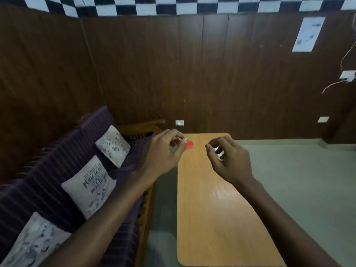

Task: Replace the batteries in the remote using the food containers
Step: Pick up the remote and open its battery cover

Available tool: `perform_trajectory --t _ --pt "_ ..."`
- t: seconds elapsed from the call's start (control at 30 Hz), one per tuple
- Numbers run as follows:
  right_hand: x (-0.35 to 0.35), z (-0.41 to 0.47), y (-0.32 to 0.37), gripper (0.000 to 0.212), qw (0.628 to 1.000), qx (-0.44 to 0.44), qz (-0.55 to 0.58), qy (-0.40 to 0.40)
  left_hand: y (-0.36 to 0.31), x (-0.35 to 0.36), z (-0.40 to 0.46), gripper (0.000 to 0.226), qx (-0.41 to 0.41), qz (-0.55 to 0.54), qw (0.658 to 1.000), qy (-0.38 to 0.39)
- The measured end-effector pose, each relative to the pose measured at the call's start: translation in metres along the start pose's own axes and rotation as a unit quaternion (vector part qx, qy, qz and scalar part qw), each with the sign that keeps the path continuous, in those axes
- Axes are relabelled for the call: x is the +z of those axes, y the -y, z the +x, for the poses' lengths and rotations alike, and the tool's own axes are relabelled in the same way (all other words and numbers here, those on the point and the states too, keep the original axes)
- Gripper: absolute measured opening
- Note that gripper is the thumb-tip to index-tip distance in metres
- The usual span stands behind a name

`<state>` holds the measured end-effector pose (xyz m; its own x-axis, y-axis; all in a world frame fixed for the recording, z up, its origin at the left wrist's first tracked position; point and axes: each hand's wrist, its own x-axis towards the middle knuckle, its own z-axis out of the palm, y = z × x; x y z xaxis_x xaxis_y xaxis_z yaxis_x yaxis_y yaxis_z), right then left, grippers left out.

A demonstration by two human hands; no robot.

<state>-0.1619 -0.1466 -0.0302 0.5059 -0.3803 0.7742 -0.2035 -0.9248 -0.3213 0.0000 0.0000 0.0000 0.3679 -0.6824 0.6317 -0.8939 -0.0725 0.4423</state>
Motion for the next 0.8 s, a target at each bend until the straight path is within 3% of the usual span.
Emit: perform_trajectory --t 0.3,0.63,0.8 --pt "0.134 -0.032 -0.088 0.012 0.988 0.141 0.003 0.056 0.128 0.106 0.013 0.016 -0.137 -0.095 0.984 0.071" --pt "0.258 0.012 -0.195 0.014 0.948 0.288 -0.015 0.136 0.253 0.221 0.096 0.014 -0.19 -0.14 0.957 0.17" --pt "0.293 0.027 -0.25 0.014 0.923 0.357 -0.035 0.138 0.297 0.292 0.149 0.017 -0.206 -0.151 0.93 0.266"
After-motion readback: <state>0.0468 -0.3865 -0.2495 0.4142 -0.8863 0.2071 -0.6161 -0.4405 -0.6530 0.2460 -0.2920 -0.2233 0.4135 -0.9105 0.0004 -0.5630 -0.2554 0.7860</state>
